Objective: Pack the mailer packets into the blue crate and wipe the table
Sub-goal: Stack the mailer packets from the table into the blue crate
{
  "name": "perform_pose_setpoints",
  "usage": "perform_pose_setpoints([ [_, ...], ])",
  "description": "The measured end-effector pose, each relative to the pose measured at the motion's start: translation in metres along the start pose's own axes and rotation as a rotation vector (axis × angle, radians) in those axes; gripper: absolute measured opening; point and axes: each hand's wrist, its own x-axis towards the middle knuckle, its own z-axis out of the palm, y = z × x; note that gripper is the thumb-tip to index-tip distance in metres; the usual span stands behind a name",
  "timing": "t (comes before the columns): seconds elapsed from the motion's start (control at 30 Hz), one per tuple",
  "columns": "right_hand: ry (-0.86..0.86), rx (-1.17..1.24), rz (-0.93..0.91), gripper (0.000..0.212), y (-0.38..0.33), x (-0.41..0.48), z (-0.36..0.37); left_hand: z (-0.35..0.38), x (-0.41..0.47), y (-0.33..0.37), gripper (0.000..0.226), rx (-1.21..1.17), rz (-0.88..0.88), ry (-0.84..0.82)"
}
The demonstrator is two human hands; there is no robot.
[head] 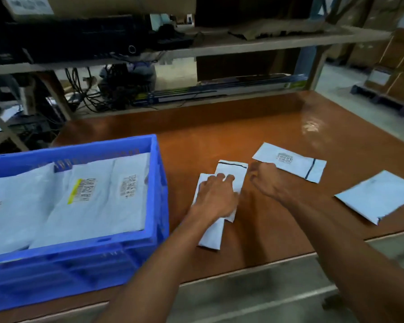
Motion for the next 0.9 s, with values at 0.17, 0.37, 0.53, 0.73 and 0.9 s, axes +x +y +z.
perform_pose_setpoints([
  [0.17, -0.138, -0.042, -0.089, 0.035, 0.045, -0.016, 0.051, 0.075, -0.011, -0.031, 0.054, -0.019, -0.246, -0.091],
  [0.37, -0.321, -0.196, -0.292, 0.063, 0.027, -0.013, 0.105, 0.106, -0.032, -0.047, 0.067, 0.009, -0.306, -0.017],
  [0.53, -0.255, -0.299, -0.313, 0.057, 0.036, -0.015, 0.096, 0.109, -0.029, -0.041, 0.059, -0.044, -0.377, 0.055],
  [0.73, -0.249, -0.279, -0.284, 0.052, 0.072, -0.040, 0.056, 0.110, -0.010, -0.038, 0.053, -0.131, -0.402, 0.093],
  [0.9, -0.028, -0.250, -0.178, 0.034, 0.092, -0.032, 0.044, 0.110, -0.018, -0.047, 0.052, -0.111, -0.326, 0.134],
])
